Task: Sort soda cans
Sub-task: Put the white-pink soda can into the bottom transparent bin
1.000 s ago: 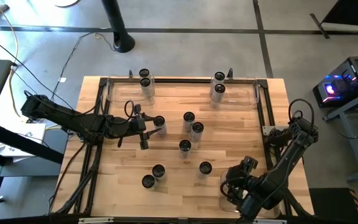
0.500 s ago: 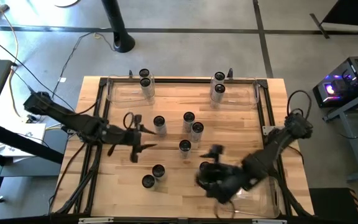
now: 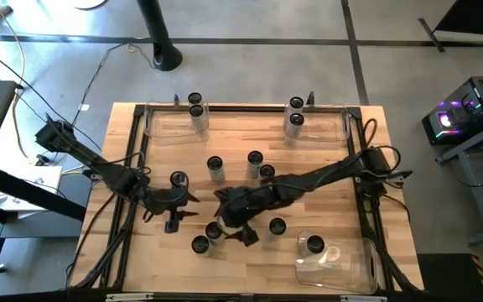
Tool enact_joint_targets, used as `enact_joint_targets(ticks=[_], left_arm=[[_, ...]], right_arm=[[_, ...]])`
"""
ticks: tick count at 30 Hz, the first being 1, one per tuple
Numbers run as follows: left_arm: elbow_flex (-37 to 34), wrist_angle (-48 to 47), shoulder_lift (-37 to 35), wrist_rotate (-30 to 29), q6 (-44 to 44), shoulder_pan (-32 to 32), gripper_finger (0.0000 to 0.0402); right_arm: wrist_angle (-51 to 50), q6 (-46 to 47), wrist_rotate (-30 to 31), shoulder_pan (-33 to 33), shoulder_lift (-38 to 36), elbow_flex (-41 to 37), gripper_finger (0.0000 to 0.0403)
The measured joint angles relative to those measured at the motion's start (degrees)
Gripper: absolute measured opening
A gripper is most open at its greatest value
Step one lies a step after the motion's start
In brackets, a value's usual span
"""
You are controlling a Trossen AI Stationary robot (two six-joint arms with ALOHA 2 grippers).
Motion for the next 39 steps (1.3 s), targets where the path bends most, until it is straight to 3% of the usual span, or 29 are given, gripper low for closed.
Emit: enact_joint_targets(ticks=[7,12,19,27,39], left_arm=[[-8.0,18.09,0.05,1.12,-4.36,-1.27,0.0186],[-10.8,22.75,0.08,-0.47,-7.99,-2.27,0.0186],[-11.21,23.74,0.1,-7.83,-10.41,-4.2,0.0186],[-11.21,25.35,2.37,-16.27,-13.3,-6.58,0.0186],[-11.21,34.71,11.3,-14.29,-13.29,-7.19,0.0186]], right_arm=[[1.28,-2.55,-2.12,-0.94,2.17,0.71,0.0346],[3.27,-2.51,-4.34,-0.76,3.65,0.69,0.0346],[7.31,0.03,1.14,-0.73,5.66,0.8,0.0346],[6.76,1.44,3.18,-0.38,5.85,0.8,0.0346],[6.34,1.03,15.76,5.24,5.87,0.76,0.0346]])
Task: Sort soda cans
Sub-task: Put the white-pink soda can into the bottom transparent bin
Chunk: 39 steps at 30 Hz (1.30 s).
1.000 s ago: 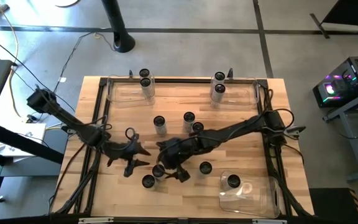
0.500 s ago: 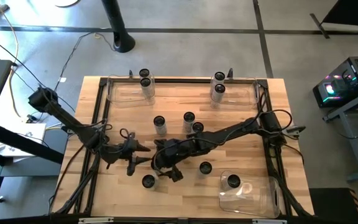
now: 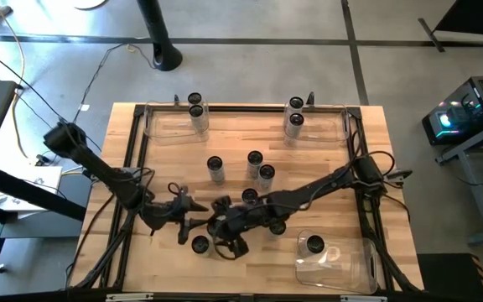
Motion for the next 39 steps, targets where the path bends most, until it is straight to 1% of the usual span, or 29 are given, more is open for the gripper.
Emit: enact_joint_targets(ticks=[3,9,13,15,20,29,32,36,39], left_arm=[[0.0,1.18,1.63,0.46,-0.02,0.02,0.0186],[0.0,3.05,3.43,1.83,-0.04,0.04,0.0186],[0.0,3.63,3.71,2.49,0.02,-0.03,0.0186],[0.0,3.71,3.71,2.49,0.02,-0.03,0.0186],[0.0,3.8,3.71,2.49,0.03,-0.03,0.0186],[0.0,3.8,3.7,2.4,0.52,-0.25,0.0186],[0.0,3.71,3.69,2.34,0.5,-0.25,0.0186],[0.0,3.78,3.69,1.47,1.14,-0.25,0.0186],[0.0,3.89,3.69,1.0,1.6,-0.25,0.0186]], right_arm=[[-0.11,0.6,4.94,0.97,0.04,-0.07,0.0346],[-1.49,6.18,8.85,1.04,0.04,-0.07,0.0346],[-2.04,7.09,13.87,1.06,0.14,-0.17,0.0346],[-2.12,7.09,15.0,1.39,0.2,-0.2,0.0346],[-2.93,8.92,14.46,1.71,0.22,-0.26,0.0346],[-7.9,9.47,14.0,2.82,-0.32,-0.26,0.0346],[-12.44,15.76,12.08,2.55,-1.52,0.05,0.0346],[-24.71,26.24,9.97,2.35,-1.68,3.72,0.0346],[-29.57,32.23,8.05,2.92,-1.68,4.79,0.0346]])
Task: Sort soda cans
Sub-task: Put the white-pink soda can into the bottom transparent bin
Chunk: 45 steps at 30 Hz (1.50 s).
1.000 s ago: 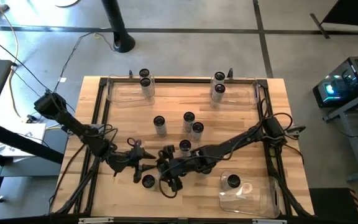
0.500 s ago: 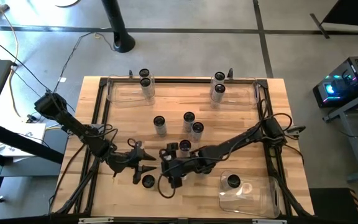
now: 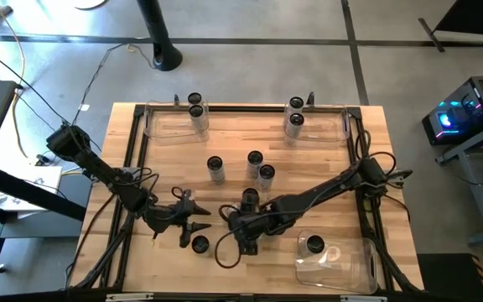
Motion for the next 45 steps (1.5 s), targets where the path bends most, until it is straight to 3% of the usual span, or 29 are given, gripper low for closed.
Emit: enact_joint_targets(ticks=[11,21,37,45], left_arm=[[0.0,0.21,0.0,-3.67,-0.13,0.0,0.0186],[0.0,0.42,0.0,-4.73,-1.23,0.0,0.0186],[0.04,0.46,-0.04,-5.33,-1.09,0.0,0.0186],[0.04,0.44,-0.04,-5.31,-1.07,0.0,0.0186]], right_arm=[[-5.45,11.01,0.78,0.98,2.91,0.19,0.0346],[-9.66,16.85,6.62,1.62,4.61,0.19,0.0346],[-4.67,12.41,-0.46,1.99,9.07,0.34,0.0346],[1.09,12.35,0.01,1.99,9.17,0.32,0.0346]])
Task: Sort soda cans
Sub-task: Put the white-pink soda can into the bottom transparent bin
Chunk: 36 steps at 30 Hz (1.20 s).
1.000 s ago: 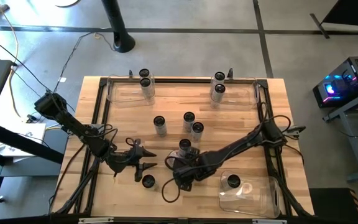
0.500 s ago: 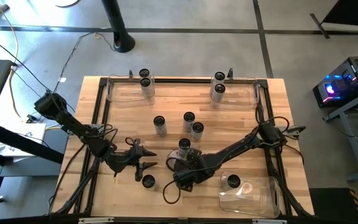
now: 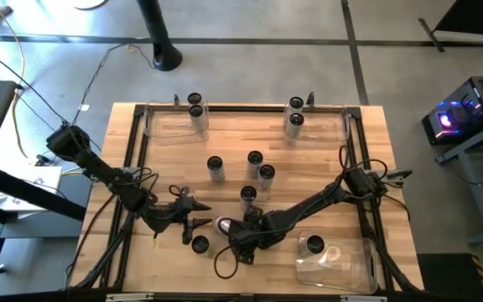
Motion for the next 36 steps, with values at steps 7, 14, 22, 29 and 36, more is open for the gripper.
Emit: enact_joint_targets(ticks=[7,14,22,29,36], left_arm=[[0.0,-0.02,0.02,0.0,-0.01,0.0,0.0186],[0.0,0.07,0.02,0.02,-0.17,0.0,0.0186],[0.0,1.33,0.02,0.07,-0.2,-0.01,0.0186],[0.0,1.29,0.02,0.07,-0.44,-0.02,0.0186],[0.0,1.25,0.02,0.04,-0.43,-0.02,0.0186]], right_arm=[[0.84,-0.63,0.14,-0.04,0.67,0.09,0.0346],[0.62,-2.45,0.19,-0.13,1.39,0.02,0.0346],[-1.35,-0.39,0.88,1.84,1.5,-0.01,0.0346],[-2.17,-0.02,3.56,3.3,1.63,-0.13,0.0346],[-2.51,-0.49,3.4,3.11,1.63,-0.12,0.0346]])
